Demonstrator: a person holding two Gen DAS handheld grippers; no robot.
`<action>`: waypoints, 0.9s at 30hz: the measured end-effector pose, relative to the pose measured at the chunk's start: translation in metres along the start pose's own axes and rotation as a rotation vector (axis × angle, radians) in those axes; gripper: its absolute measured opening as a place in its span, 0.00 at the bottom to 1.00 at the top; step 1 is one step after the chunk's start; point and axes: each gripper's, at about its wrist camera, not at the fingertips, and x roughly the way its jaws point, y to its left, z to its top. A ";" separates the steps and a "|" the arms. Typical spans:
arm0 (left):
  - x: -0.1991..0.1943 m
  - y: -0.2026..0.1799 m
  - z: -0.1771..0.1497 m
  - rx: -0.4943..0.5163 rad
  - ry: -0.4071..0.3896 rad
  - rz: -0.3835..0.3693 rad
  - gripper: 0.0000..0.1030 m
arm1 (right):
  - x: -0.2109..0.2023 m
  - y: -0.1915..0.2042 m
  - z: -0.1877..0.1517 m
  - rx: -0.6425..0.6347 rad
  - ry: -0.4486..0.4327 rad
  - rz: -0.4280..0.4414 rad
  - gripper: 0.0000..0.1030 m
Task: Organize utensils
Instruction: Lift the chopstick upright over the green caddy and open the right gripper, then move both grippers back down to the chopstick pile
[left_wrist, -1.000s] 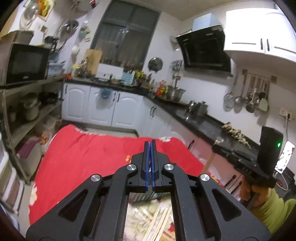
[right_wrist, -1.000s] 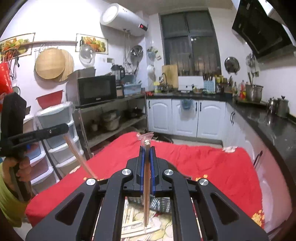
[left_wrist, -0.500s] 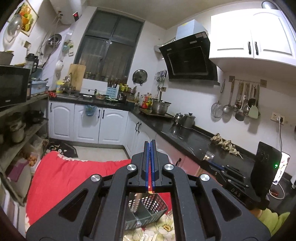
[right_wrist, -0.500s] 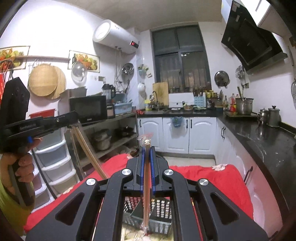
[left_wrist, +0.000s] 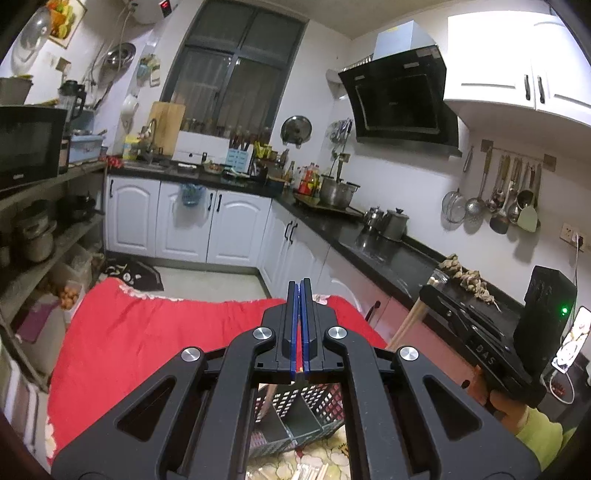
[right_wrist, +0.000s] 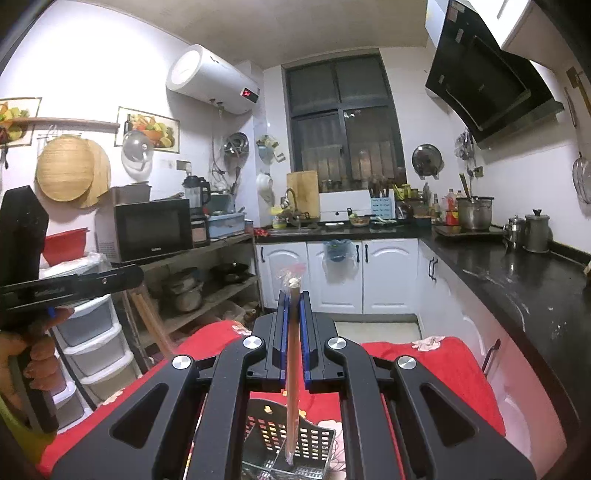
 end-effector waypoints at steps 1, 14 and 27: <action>0.002 0.001 -0.001 -0.002 0.006 -0.001 0.00 | 0.002 0.000 -0.002 -0.002 0.001 -0.006 0.06; 0.025 0.018 -0.035 -0.044 0.090 0.000 0.00 | 0.024 -0.006 -0.037 0.012 0.078 -0.053 0.07; 0.014 0.033 -0.063 -0.051 0.103 0.058 0.40 | 0.009 -0.031 -0.065 0.086 0.144 -0.103 0.46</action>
